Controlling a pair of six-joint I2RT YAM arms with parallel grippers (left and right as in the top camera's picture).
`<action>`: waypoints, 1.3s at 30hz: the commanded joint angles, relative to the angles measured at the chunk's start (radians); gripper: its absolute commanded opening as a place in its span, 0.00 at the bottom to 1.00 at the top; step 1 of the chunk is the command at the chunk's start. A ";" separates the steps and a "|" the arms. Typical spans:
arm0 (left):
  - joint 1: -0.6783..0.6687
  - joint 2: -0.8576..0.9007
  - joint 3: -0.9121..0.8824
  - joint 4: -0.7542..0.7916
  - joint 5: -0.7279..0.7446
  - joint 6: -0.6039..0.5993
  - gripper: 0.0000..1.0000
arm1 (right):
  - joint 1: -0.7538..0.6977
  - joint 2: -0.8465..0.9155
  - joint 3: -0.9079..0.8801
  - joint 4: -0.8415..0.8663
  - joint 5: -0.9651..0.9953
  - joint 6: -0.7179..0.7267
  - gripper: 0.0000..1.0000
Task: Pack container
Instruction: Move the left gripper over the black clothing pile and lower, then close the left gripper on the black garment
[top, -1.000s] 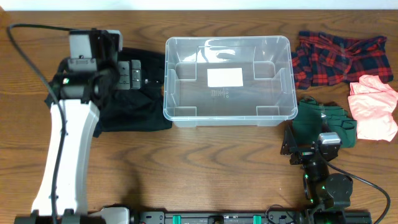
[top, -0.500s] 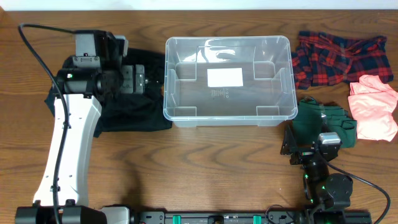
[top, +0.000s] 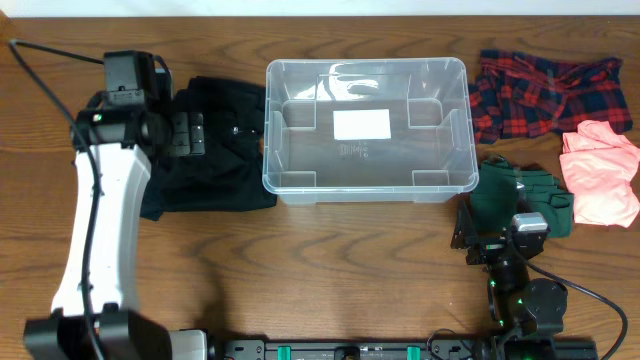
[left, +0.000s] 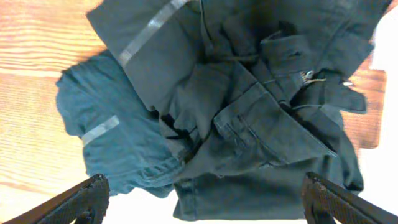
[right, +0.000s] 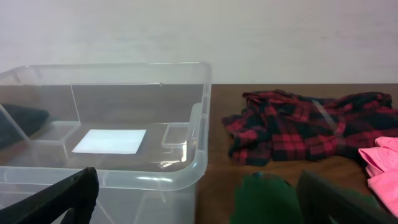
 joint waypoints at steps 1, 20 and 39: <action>0.005 0.073 -0.005 0.001 -0.019 0.004 0.98 | -0.009 -0.005 -0.002 -0.004 0.000 0.009 0.99; 0.021 0.339 -0.005 0.142 -0.019 0.086 0.98 | -0.009 -0.005 -0.002 -0.003 0.000 0.009 0.99; 0.075 0.340 -0.005 0.164 0.072 0.330 0.98 | -0.009 -0.005 -0.002 -0.004 0.000 0.009 0.99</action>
